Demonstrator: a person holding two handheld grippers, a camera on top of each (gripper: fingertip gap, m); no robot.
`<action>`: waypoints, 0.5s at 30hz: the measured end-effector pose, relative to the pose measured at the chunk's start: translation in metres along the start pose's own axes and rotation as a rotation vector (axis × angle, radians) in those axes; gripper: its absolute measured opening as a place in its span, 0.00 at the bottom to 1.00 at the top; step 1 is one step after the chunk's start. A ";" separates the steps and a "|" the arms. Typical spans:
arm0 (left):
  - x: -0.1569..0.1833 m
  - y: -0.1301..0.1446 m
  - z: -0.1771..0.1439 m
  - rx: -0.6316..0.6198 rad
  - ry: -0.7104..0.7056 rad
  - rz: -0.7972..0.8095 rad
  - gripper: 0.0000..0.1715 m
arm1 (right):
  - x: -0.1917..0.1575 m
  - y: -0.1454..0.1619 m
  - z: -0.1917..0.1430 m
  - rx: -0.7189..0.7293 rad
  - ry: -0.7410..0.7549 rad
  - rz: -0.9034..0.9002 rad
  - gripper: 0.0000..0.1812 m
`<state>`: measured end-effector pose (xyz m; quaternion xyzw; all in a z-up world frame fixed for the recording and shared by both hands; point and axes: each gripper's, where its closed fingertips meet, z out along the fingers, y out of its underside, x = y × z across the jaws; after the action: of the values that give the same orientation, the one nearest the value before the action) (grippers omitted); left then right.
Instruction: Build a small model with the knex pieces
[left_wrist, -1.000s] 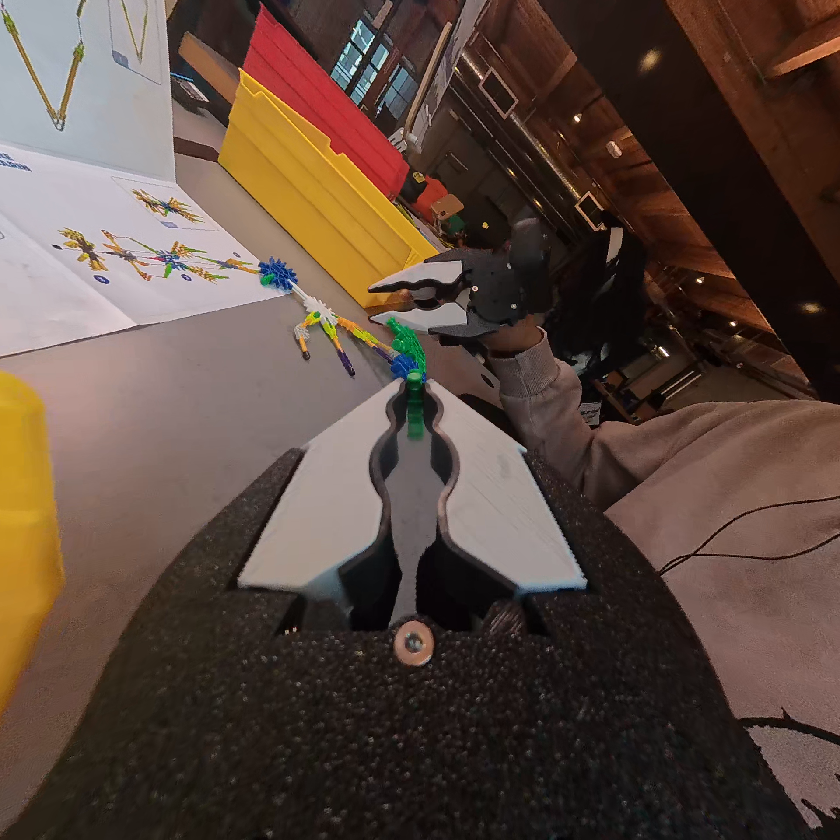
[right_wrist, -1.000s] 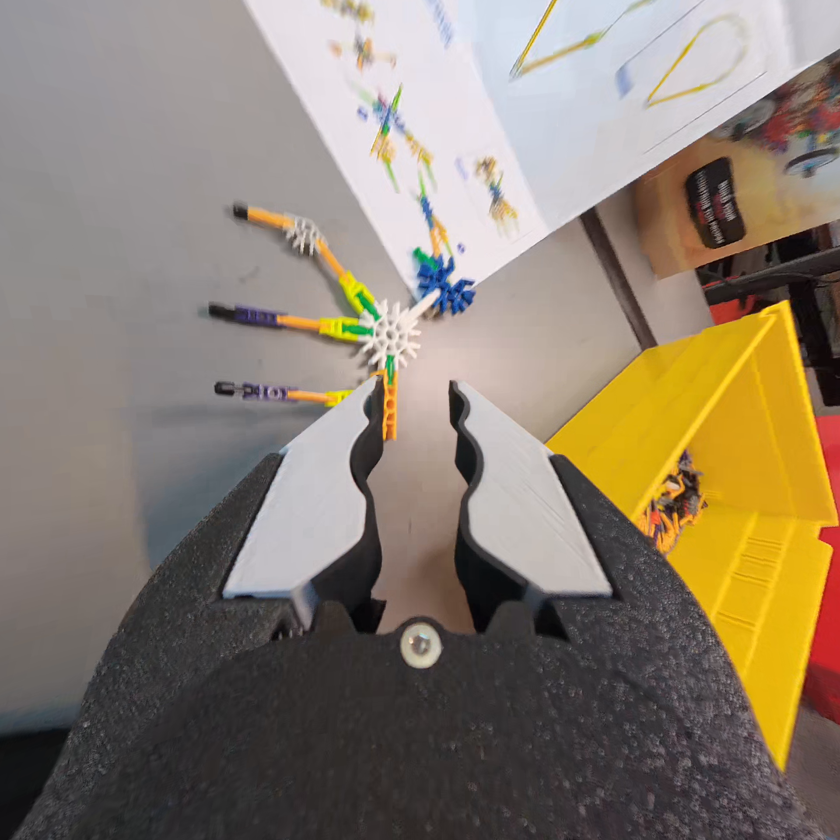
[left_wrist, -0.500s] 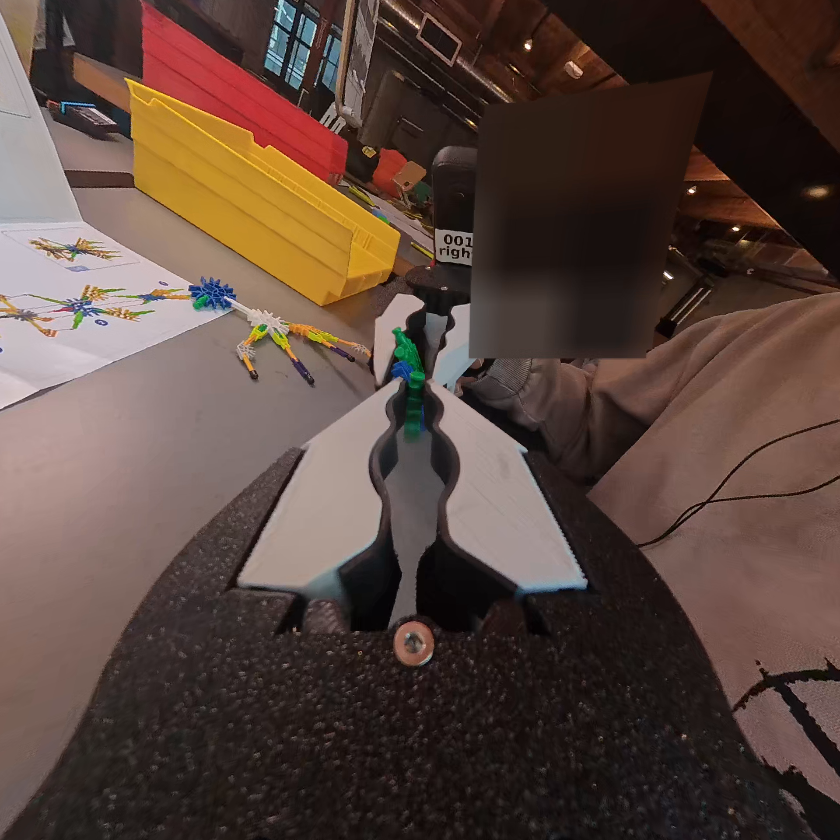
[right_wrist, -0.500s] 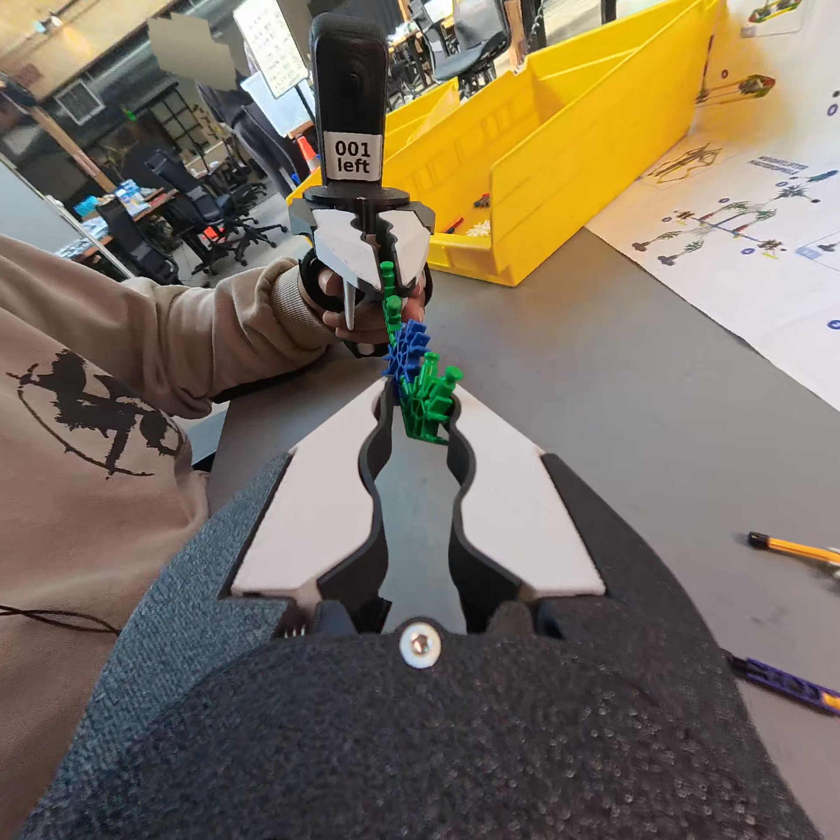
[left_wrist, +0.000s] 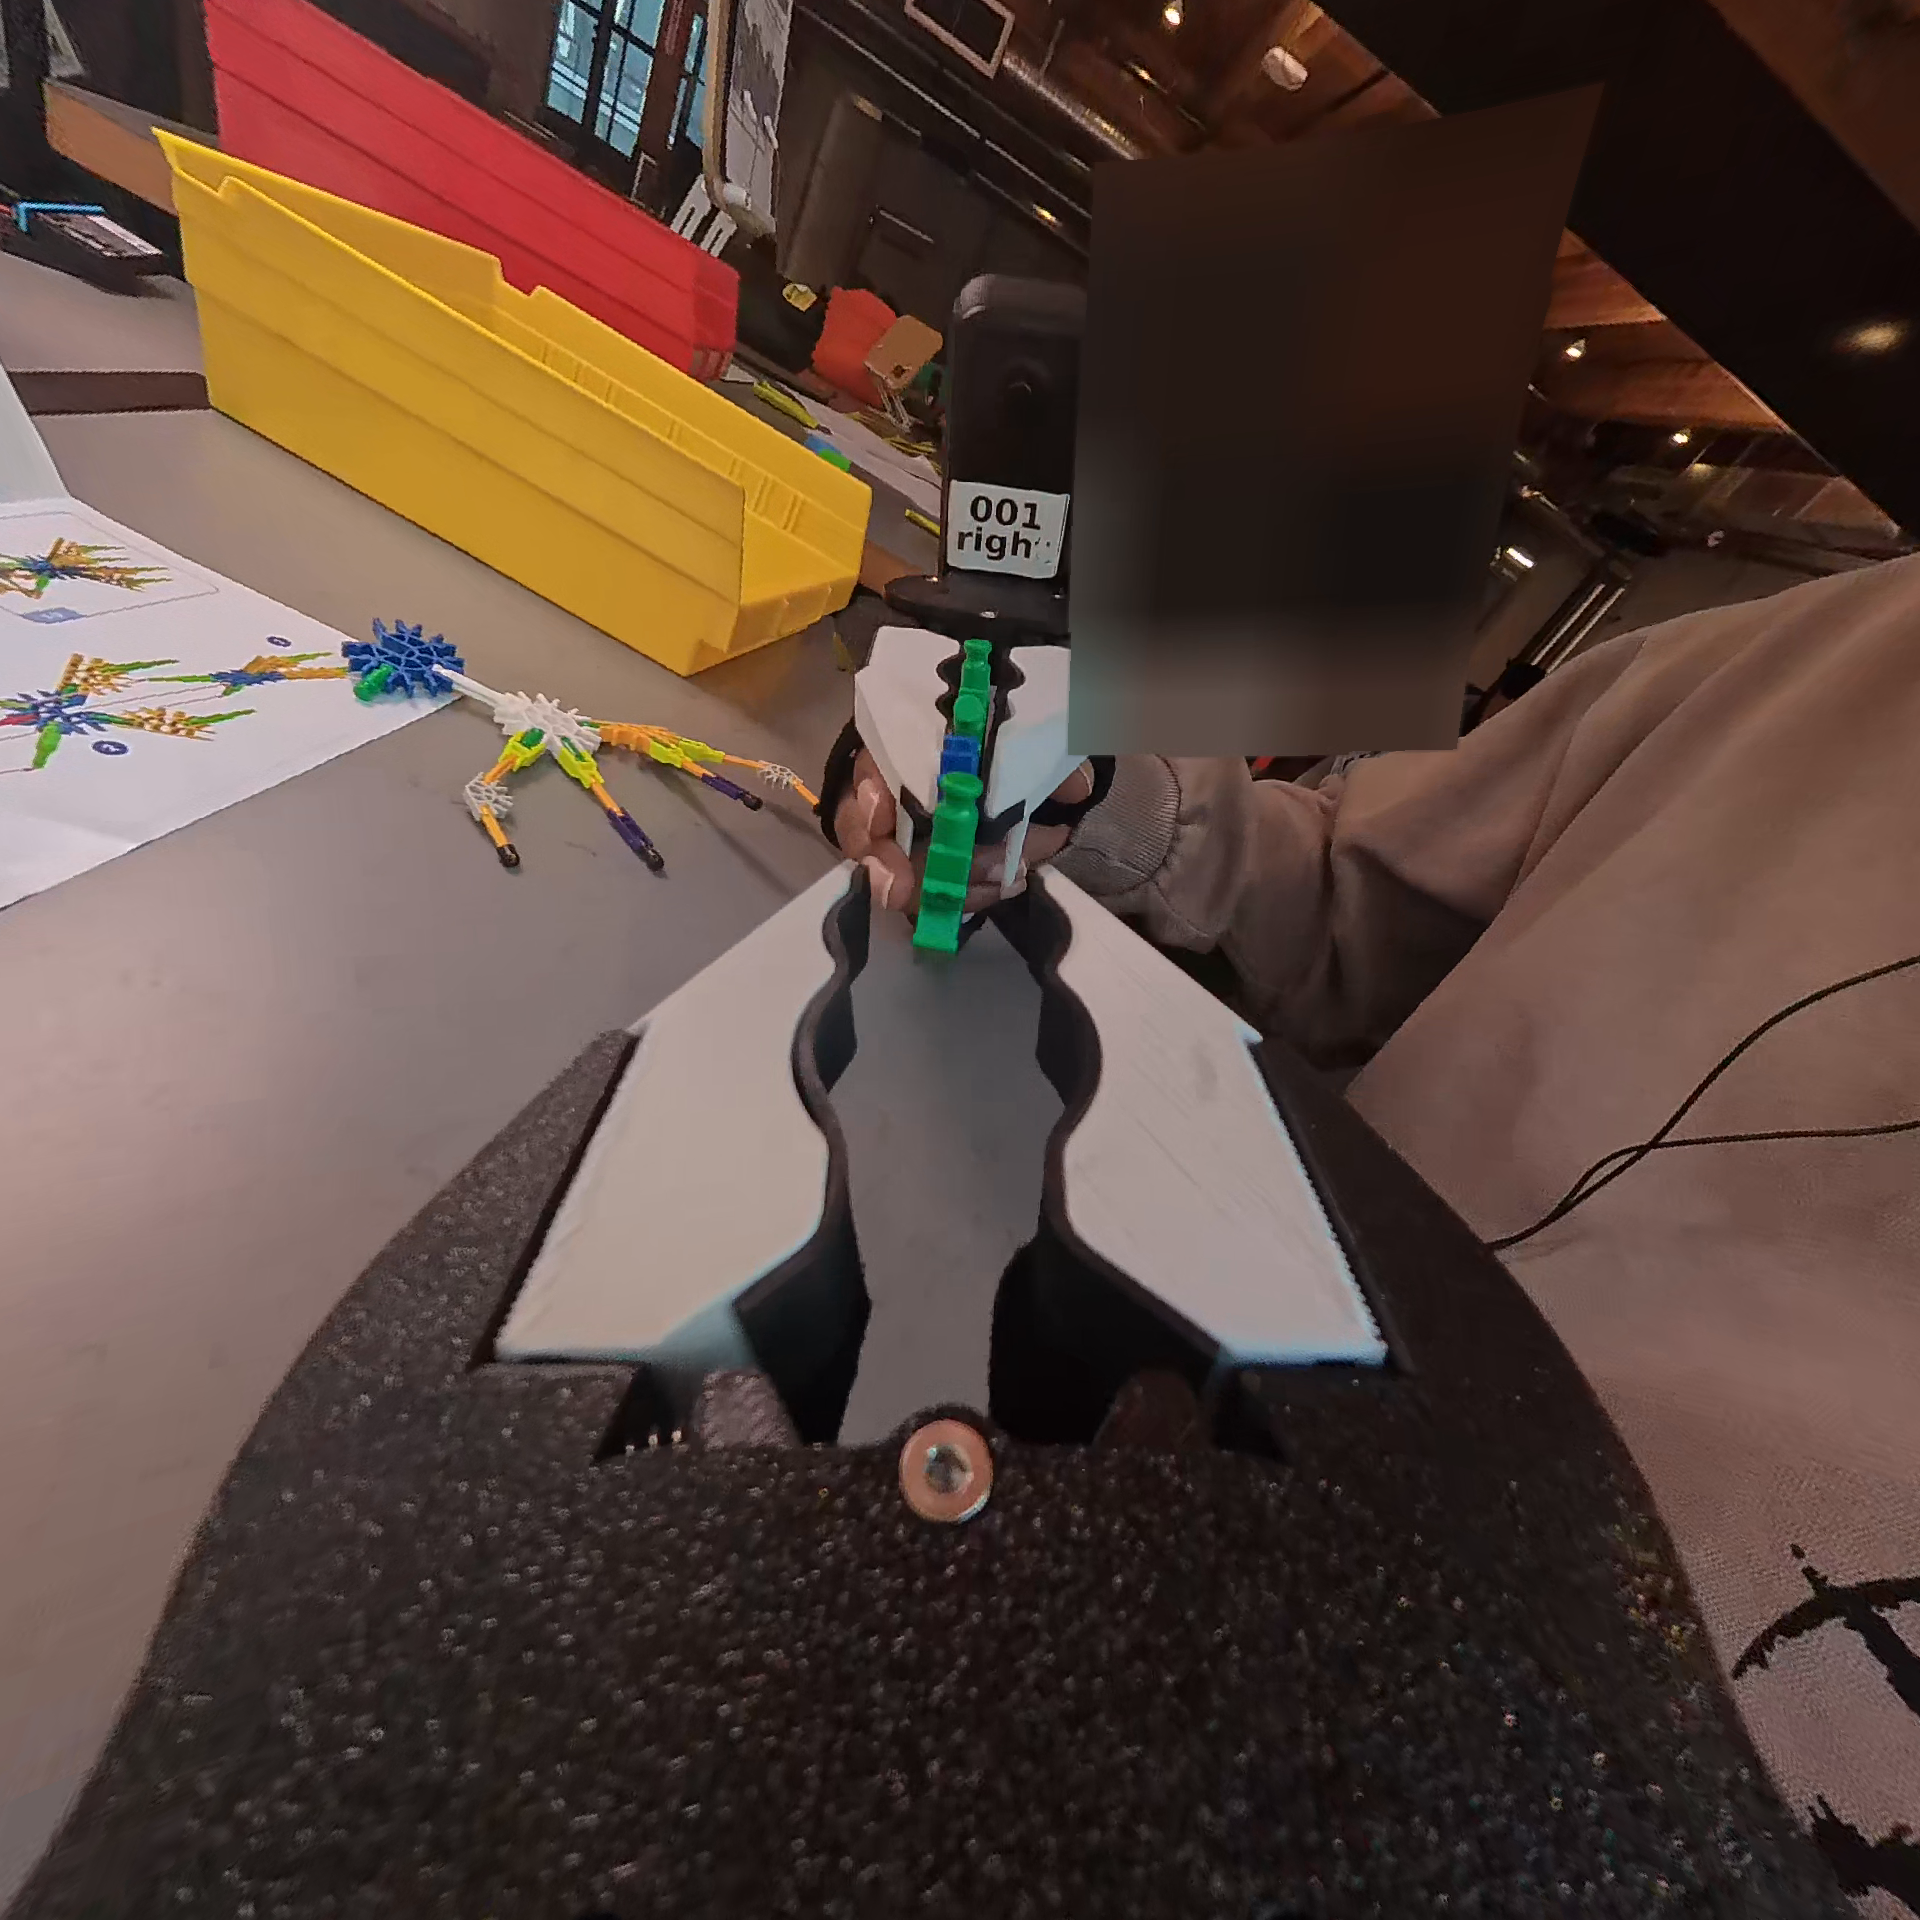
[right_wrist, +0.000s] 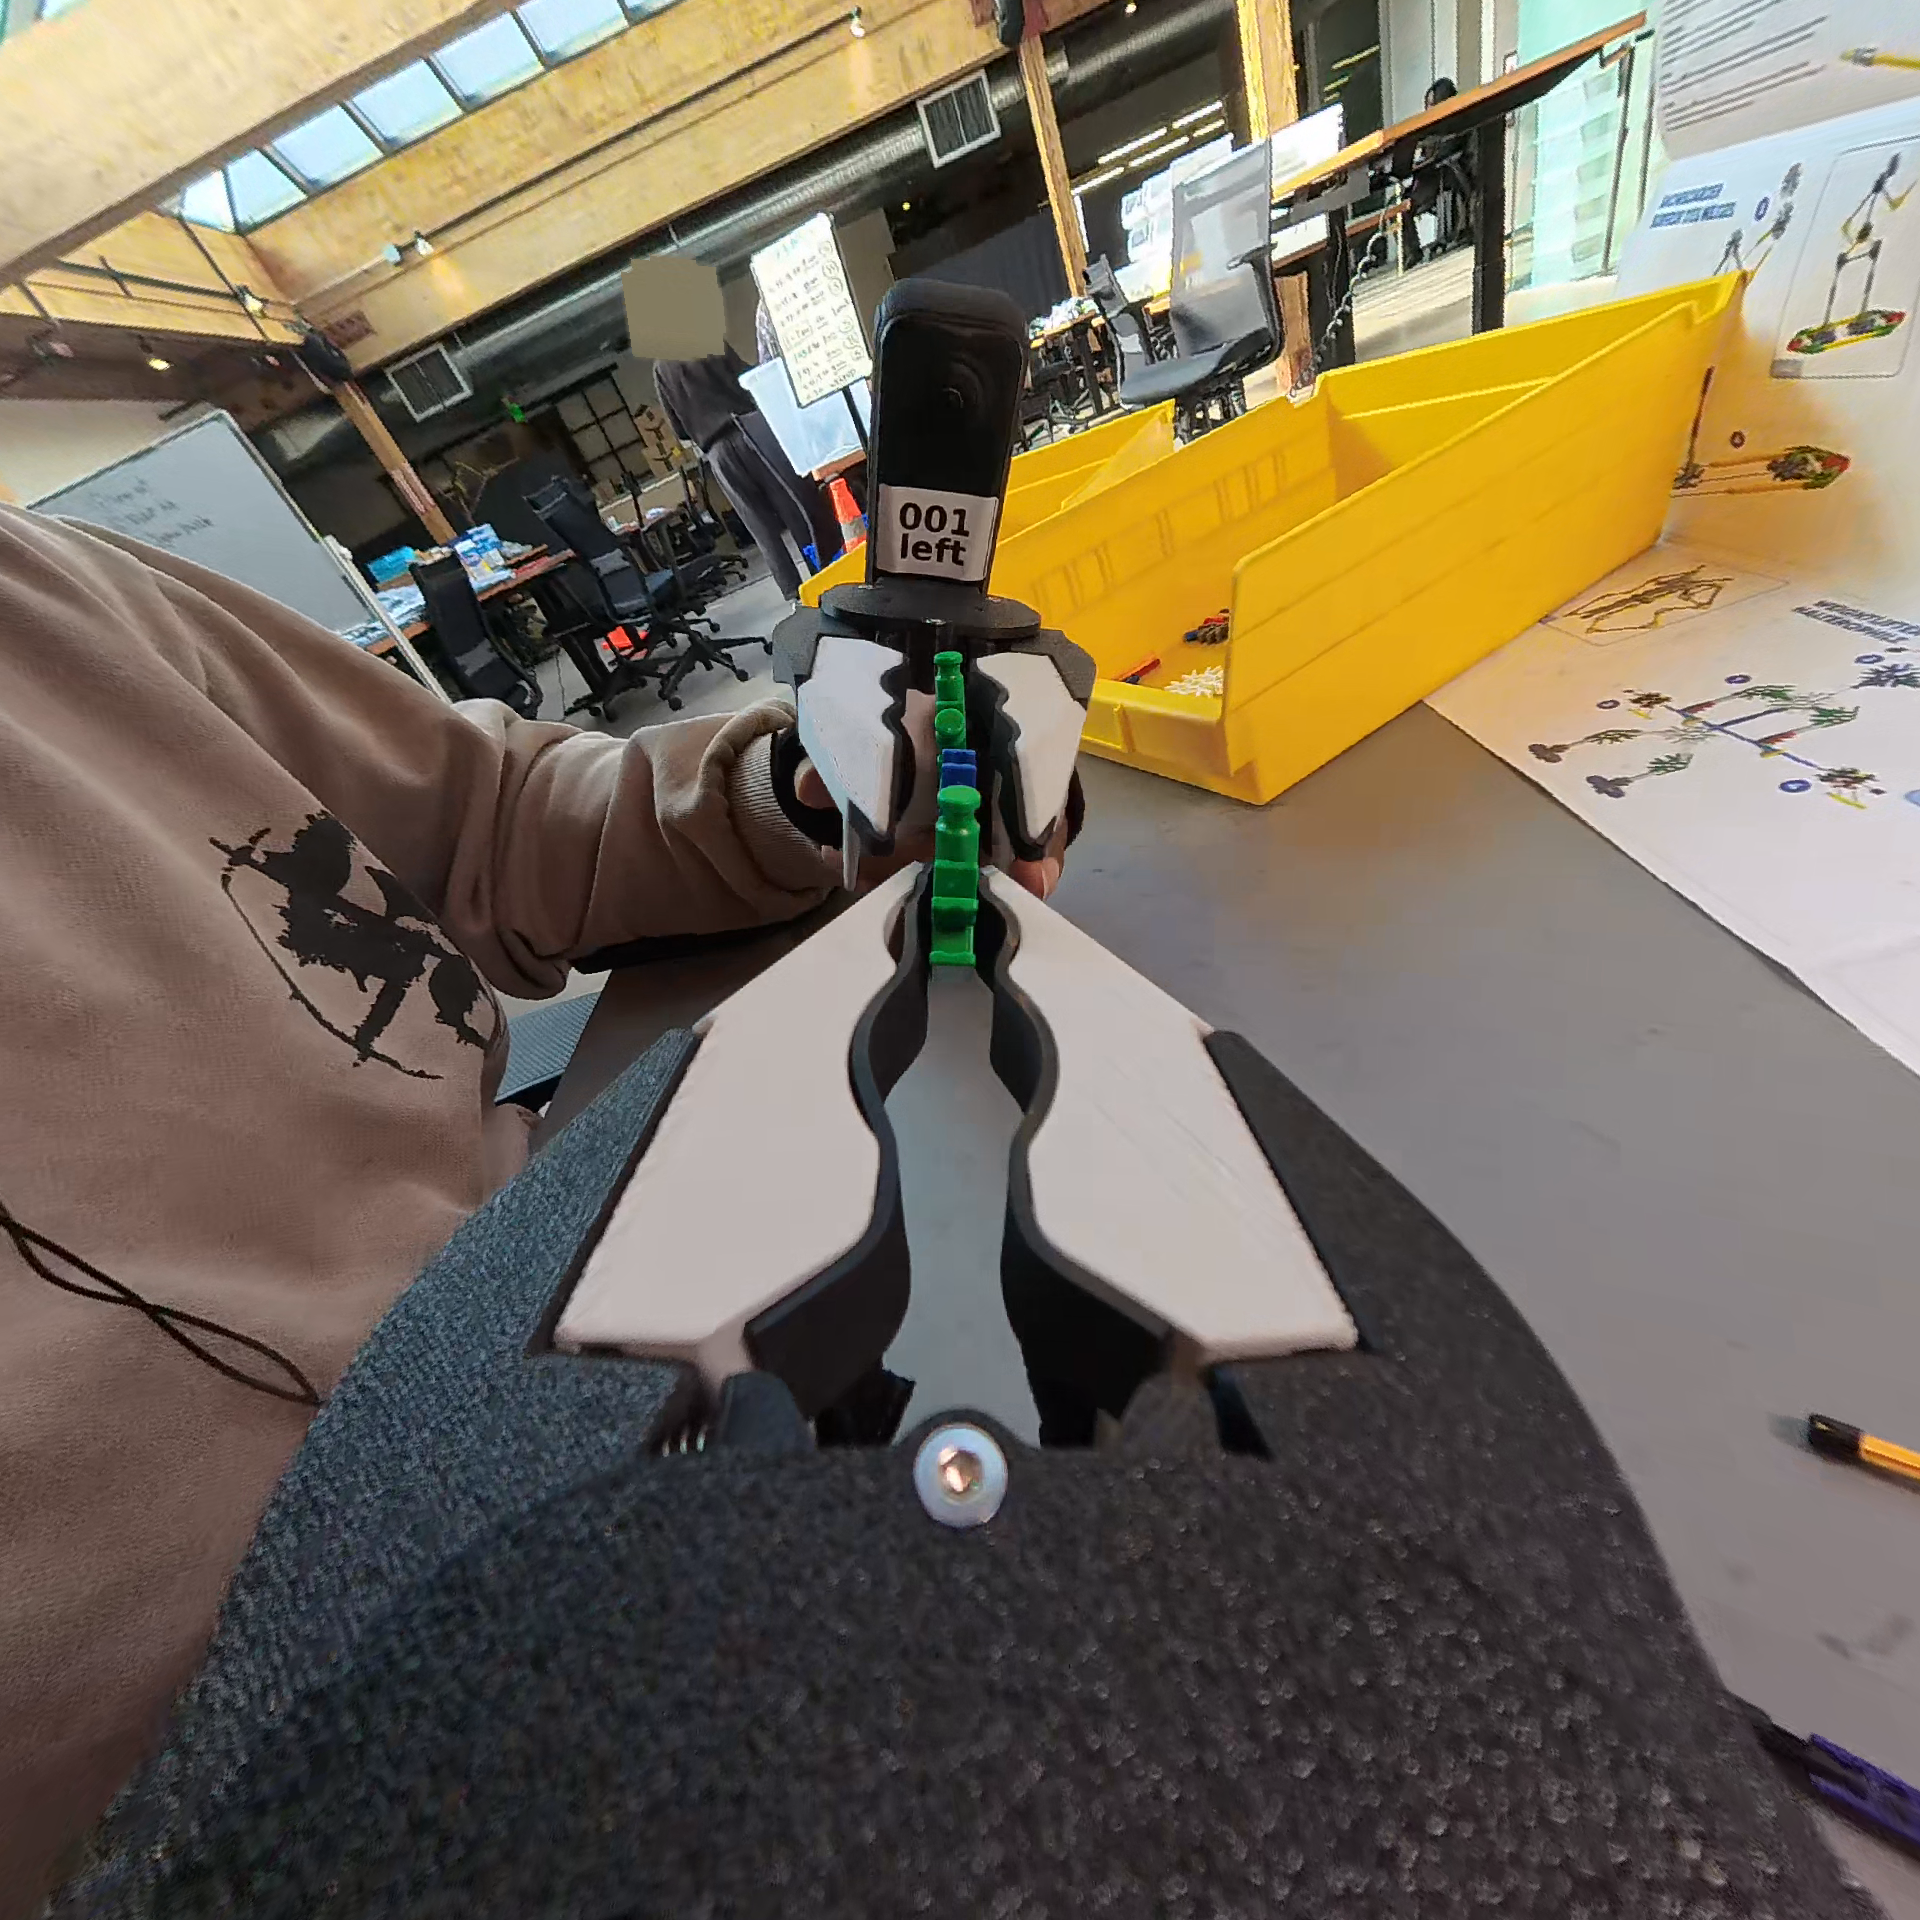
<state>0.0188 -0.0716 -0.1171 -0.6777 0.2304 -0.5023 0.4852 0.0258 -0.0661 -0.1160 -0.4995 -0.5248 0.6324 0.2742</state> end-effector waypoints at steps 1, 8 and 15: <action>0.000 0.002 0.002 -0.005 -0.005 -0.006 0.14 | -0.002 0.001 0.001 0.001 -0.014 -0.004 0.03; 0.012 0.006 0.013 0.001 0.042 -0.004 0.04 | -0.008 -0.005 -0.007 0.072 -0.152 0.096 0.03; 0.005 0.005 0.020 0.026 0.065 -0.033 0.03 | -0.003 -0.007 -0.015 0.096 -0.166 0.139 0.05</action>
<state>0.0399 -0.0693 -0.1192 -0.6582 0.2282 -0.5351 0.4779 0.0394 -0.0608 -0.1073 -0.4667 -0.4788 0.7136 0.2089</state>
